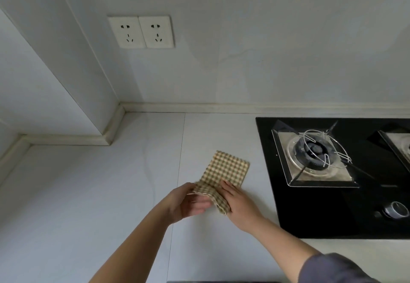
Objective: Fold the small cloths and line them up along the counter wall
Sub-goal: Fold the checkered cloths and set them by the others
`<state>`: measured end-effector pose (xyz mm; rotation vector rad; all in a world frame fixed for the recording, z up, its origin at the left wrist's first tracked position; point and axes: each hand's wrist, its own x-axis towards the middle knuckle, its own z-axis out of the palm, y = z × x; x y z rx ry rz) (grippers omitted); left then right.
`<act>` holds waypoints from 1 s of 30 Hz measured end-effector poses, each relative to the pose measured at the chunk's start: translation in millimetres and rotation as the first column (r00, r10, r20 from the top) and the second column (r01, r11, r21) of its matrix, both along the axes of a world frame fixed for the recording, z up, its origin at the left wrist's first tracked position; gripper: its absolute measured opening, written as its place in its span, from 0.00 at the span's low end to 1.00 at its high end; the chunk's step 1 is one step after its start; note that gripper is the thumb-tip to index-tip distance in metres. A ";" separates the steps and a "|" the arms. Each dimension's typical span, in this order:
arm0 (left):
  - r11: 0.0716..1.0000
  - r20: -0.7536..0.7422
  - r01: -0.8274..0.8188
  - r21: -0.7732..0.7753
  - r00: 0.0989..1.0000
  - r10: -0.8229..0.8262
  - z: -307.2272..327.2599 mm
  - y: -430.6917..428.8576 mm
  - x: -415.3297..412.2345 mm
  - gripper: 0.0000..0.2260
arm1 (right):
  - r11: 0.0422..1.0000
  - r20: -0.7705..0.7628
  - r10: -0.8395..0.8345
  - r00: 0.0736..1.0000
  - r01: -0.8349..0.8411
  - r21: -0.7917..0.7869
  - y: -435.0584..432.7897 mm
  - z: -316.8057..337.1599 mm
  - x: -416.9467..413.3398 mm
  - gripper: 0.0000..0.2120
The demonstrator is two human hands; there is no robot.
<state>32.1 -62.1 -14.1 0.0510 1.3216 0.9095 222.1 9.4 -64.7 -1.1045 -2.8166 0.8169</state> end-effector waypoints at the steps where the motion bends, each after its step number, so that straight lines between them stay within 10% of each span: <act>1: 1.000 -0.144 -0.011 -0.014 0.990 0.009 -4.0 -2.2 -3.8 0.14 | 0.998 -0.003 -0.011 1.000 0.011 -0.055 1.2 1.1 0.2 0.27; 3: 0.998 -0.530 -0.056 0.002 0.846 0.048 -19.3 -7.9 -13.9 0.11 | 0.981 -0.028 -0.057 0.998 0.051 -0.188 4.8 5.4 0.8 0.26; 5: 0.998 -0.877 0.064 0.019 0.481 -0.014 -38.3 -12.5 -25.0 0.07 | 0.945 -0.077 -0.102 0.992 0.072 -0.319 8.8 12.2 2.0 0.24; 8: 0.891 -0.999 0.454 -0.010 0.039 -0.031 -64.7 -12.5 -31.6 0.16 | 0.889 -0.117 -0.162 0.980 0.093 -0.448 12.5 16.2 5.6 0.22; 11: 0.709 -0.978 0.705 -0.023 -0.162 0.130 -71.3 -1.4 -22.2 0.26 | 0.845 -0.104 -0.217 0.971 0.133 -0.517 16.2 15.8 8.0 0.23; 16: 0.498 -0.988 0.866 0.030 -0.049 0.145 -67.4 22.0 -8.6 0.12 | 0.789 -0.095 -0.321 0.942 0.210 -0.577 20.8 8.7 10.1 0.20; 23: 0.737 -0.903 0.671 -0.078 0.265 -0.338 -43.4 56.7 -7.4 0.14 | 0.574 -0.003 -0.716 0.698 0.587 -0.571 45.7 5.3 -4.8 0.08; 27: 0.734 -0.842 0.615 -0.288 0.202 -0.500 -33.3 78.3 4.5 0.19 | 0.328 0.137 -0.836 0.532 0.683 -0.652 49.1 13.7 -12.2 0.06; 30: 0.694 -0.831 0.582 -0.423 0.054 -0.553 -33.6 85.0 12.2 0.20 | 0.332 0.156 -0.851 0.502 0.743 -0.581 47.8 14.9 -17.0 0.06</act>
